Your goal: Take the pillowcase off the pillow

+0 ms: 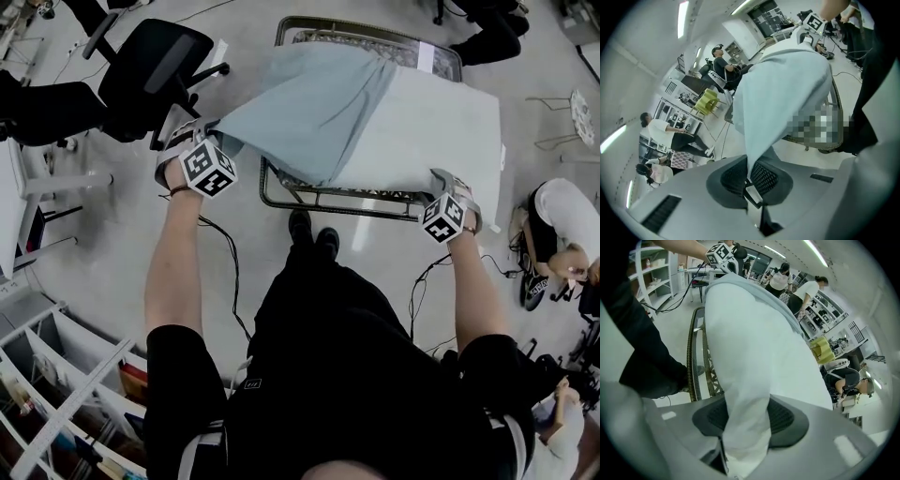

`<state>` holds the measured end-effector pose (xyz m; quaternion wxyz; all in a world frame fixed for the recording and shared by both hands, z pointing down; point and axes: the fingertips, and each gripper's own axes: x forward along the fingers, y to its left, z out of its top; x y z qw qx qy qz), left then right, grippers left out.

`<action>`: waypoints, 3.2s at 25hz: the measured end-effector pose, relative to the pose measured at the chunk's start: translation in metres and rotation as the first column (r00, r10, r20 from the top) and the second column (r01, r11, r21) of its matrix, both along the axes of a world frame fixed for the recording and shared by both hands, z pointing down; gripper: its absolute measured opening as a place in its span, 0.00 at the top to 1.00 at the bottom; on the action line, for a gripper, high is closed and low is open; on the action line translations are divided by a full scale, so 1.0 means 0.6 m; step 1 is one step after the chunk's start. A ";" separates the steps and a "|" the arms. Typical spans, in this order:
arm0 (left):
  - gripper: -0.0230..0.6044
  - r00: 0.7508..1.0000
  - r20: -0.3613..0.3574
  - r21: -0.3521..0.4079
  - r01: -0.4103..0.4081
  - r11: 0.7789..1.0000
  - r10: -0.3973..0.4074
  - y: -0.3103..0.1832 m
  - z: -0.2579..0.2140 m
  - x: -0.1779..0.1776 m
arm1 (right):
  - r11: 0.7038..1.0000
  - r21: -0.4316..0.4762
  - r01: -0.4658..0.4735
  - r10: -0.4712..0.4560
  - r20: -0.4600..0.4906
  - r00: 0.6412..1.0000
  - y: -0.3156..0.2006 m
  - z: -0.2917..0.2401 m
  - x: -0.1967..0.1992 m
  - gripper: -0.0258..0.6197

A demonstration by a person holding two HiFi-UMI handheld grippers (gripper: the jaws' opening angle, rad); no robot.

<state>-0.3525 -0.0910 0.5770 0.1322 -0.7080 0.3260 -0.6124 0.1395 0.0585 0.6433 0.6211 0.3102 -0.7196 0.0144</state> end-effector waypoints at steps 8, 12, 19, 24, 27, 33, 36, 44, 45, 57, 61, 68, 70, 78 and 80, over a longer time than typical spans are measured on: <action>0.95 0.991 -0.111 0.005 0.071 0.997 -0.070 -0.032 -0.032 -0.001 | 0.999 -0.021 -0.034 0.034 0.003 0.999 0.030 0.007 0.023 0.60; 0.95 0.972 -0.194 -0.006 0.132 0.991 -0.130 -0.050 -0.047 -0.011 | 0.999 -0.025 -0.046 0.046 -0.010 0.999 0.037 0.008 0.033 0.60; 0.95 0.925 -0.308 0.042 0.248 0.968 -0.223 -0.100 -0.098 -0.042 | 0.995 -0.082 -0.064 0.058 -0.067 0.996 0.068 0.031 0.057 0.60; 0.95 0.937 -0.330 0.152 0.169 0.974 -0.111 -0.127 -0.175 0.005 | 0.991 -0.100 -0.086 0.077 -0.088 0.993 0.082 0.038 0.044 0.60; 0.95 0.903 -0.423 0.194 0.178 0.965 -0.081 -0.149 -0.238 0.039 | 0.994 -0.091 -0.056 0.052 -0.046 0.998 0.063 0.030 -0.007 0.60; 0.95 0.869 -0.486 0.281 0.251 0.926 -0.088 -0.198 -0.344 -0.004 | 0.997 -0.073 0.011 -0.010 0.014 1.000 0.012 0.034 -0.128 0.59; 0.95 0.854 -0.515 0.331 0.277 0.902 -0.073 -0.209 -0.394 -0.028 | 0.996 -0.077 0.041 -0.040 0.010 0.999 -0.016 0.032 -0.161 0.58; 0.95 0.813 -0.571 0.414 0.166 0.895 0.113 -0.220 -0.508 0.069 | 0.986 -0.165 0.039 -0.027 0.078 0.997 -0.038 0.002 -0.216 0.49; 0.95 0.807 -0.576 0.427 0.156 0.891 0.135 -0.221 -0.524 0.082 | 0.986 -0.164 0.040 -0.025 0.092 0.995 -0.037 -0.005 -0.216 0.48; 0.95 0.730 -0.609 0.555 0.114 0.824 0.309 -0.180 -0.723 0.249 | 0.997 -0.027 -0.079 0.083 0.369 0.926 -0.079 -0.134 -0.145 0.51; 0.95 0.650 -0.650 0.595 0.114 0.795 0.394 -0.145 -0.802 0.320 | 0.998 0.005 -0.062 0.055 0.414 0.908 -0.084 -0.157 -0.128 0.51; 0.95 0.556 -0.670 0.590 -0.003 0.807 0.492 -0.092 -0.868 0.493 | 0.991 0.095 -0.094 0.025 0.562 0.827 -0.102 -0.232 -0.094 0.52; 0.95 0.524 -0.688 0.573 -0.032 0.819 0.502 -0.075 -0.858 0.544 | 0.981 0.133 -0.144 0.032 0.619 0.785 -0.111 -0.262 -0.071 0.56; 0.95 0.409 -0.789 0.447 -0.130 0.885 0.459 -0.018 -0.750 0.695 | 0.941 0.197 -0.277 0.060 0.704 0.708 -0.109 -0.335 0.035 0.59; 0.95 0.405 -0.808 0.405 -0.143 0.903 0.427 -0.015 -0.712 0.719 | 0.925 0.207 -0.319 0.069 0.733 0.677 -0.111 -0.356 0.061 0.60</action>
